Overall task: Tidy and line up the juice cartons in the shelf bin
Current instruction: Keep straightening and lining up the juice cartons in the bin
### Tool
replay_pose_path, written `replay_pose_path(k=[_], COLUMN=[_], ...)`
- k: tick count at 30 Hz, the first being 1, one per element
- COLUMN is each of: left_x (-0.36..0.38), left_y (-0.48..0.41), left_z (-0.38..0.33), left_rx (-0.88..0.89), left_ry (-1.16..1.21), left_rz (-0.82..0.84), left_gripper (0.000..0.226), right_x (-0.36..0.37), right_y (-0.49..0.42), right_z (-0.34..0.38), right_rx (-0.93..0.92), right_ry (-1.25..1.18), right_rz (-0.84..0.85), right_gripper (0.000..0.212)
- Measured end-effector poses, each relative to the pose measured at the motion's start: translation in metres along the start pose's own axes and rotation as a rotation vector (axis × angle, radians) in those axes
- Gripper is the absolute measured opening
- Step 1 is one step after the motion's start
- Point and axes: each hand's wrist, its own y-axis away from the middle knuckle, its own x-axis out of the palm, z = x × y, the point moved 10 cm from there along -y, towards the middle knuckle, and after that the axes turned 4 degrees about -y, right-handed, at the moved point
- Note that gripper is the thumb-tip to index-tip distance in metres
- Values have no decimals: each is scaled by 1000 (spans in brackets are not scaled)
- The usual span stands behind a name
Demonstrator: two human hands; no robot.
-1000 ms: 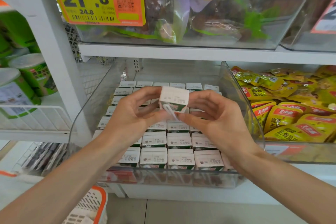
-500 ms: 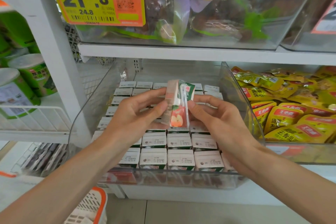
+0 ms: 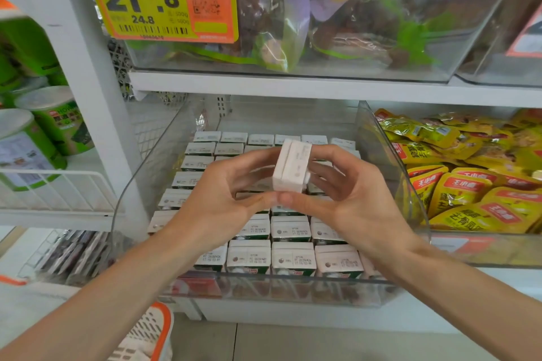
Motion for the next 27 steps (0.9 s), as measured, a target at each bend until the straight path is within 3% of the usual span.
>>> replay_pose_path(k=[6, 10, 13, 18, 20, 23, 27], left_x=[-7, -7, -1, 10, 15, 21, 20], left_y=[1, 2, 2, 5, 7, 7, 5], left_z=[-10, -10, -6, -6, -10, -9, -11], left_rx=[106, 98, 49, 4, -2, 15, 75], left_ry=[-54, -72, -56, 37, 11, -8, -73], left_rz=[-68, -71, -23, 54, 95, 132, 83], left_gripper=[64, 62, 62, 49, 43, 50, 50], right_x=[4, 4, -4, -2, 1, 3, 8], right_y=[2, 1, 1, 3, 3, 6, 8], right_z=[18, 19, 10, -23, -28, -32, -37], right_rx=[-204, -187, -55, 332, 418, 526, 596], right_ry=[90, 140, 108, -281, -441, -532, -534], right_rz=[-3, -9, -76, -119, -126, -141, -105], right_gripper=[60, 60, 57, 50, 45, 38, 51])
